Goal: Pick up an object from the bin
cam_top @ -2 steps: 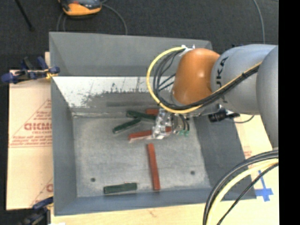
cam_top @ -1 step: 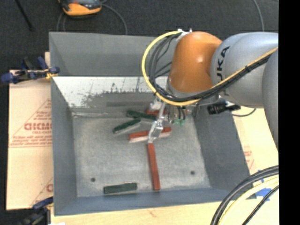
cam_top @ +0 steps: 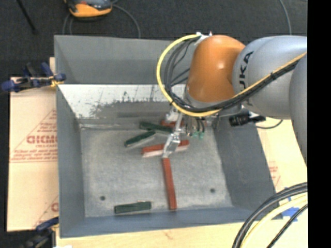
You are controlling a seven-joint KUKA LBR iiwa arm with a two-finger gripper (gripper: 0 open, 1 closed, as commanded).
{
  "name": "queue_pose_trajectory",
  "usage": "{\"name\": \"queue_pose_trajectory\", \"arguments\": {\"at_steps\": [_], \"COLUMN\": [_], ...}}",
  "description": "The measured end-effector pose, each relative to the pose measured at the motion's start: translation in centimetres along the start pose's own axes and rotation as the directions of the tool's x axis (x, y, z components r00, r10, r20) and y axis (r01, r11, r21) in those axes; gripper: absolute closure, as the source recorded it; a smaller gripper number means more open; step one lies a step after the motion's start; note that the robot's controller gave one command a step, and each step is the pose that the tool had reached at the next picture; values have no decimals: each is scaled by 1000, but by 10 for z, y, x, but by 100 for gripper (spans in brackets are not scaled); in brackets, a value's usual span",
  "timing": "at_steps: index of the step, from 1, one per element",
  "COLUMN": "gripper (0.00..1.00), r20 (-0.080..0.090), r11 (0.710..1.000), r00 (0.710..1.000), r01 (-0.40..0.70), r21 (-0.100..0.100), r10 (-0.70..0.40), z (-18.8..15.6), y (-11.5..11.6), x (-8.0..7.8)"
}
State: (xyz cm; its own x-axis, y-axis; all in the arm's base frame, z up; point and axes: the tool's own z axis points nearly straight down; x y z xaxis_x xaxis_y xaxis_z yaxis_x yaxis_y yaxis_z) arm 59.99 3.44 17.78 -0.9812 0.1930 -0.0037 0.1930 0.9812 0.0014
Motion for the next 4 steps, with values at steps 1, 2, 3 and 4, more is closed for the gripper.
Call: {"name": "queue_pose_trajectory", "arguments": {"at_steps": [1, 2, 3, 4], "gripper": [100, 100, 100, 100], "r20": [5, 5, 5, 5], "r11": [985, 985, 985, 985], "r00": [985, 985, 985, 985], "r01": [-173, -174, -175, -175], "r21": [-3, -3, -4, -4], "r10": [173, 174, 175, 175], "z": [100, 100, 100, 100], "y": [5, 5, 5, 5], "x": [-8, -8, -8, -8]}}
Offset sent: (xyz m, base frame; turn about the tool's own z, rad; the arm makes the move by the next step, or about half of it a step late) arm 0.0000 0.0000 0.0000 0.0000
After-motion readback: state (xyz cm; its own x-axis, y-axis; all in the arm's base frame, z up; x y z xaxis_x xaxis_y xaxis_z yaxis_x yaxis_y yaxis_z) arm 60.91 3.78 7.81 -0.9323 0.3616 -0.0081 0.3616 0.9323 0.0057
